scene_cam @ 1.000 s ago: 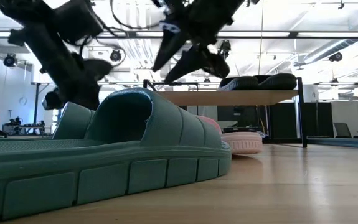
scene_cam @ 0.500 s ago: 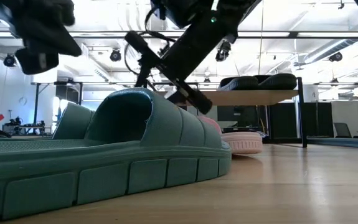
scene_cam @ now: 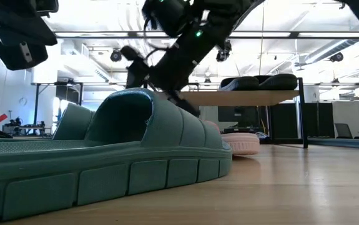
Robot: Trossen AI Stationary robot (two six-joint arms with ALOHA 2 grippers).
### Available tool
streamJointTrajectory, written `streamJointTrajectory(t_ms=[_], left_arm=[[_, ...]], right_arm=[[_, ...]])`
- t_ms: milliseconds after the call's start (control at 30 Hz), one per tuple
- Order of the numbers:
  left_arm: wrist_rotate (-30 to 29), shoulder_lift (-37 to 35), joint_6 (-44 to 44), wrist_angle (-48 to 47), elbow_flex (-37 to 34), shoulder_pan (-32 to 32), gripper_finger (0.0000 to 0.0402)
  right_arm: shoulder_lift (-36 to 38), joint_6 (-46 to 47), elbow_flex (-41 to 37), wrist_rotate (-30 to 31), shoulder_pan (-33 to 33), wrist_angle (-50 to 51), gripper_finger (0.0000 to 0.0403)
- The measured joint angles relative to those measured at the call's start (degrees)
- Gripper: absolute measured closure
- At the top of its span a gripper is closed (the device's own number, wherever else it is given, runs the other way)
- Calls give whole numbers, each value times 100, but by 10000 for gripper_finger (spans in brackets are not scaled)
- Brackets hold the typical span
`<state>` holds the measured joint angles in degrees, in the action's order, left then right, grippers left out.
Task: Pick and place slides into the shelf
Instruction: Put the right pink slipper onto the shelf
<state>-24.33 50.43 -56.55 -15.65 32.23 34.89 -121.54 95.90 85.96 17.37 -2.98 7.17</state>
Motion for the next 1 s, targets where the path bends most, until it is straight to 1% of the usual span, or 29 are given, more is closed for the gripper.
streamJointTrajectory(t_ms=[67,167,300,400,533,633,767,867,933,1000], left_arm=[[-23,6,2,39,2,0,402],[-22,4,20,13,2,10,402],[-18,4,15,17,4,20,402],[-16,4,5,17,4,61,402],[-15,9,2,19,4,137,402],[-18,4,2,17,4,162,402],[-24,2,1,-54,4,162,402],[-118,0,2,-190,4,162,402],[-182,-1,2,-313,4,162,402],[-204,-26,-2,-436,4,162,402]], right_arm=[[-228,231,205,-132,8,-1,163],[-543,498,551,-146,32,-4,170],[-758,469,1005,-113,111,-22,178],[-773,464,1286,-147,184,-11,182],[-759,167,1707,-153,262,161,183],[-739,-153,2041,-182,317,942,183],[-740,-469,2549,-497,360,2785,183],[-708,-777,2825,-533,327,3867,183],[-639,-745,2842,-531,263,4203,183],[-542,-537,2818,-509,163,4298,183]])
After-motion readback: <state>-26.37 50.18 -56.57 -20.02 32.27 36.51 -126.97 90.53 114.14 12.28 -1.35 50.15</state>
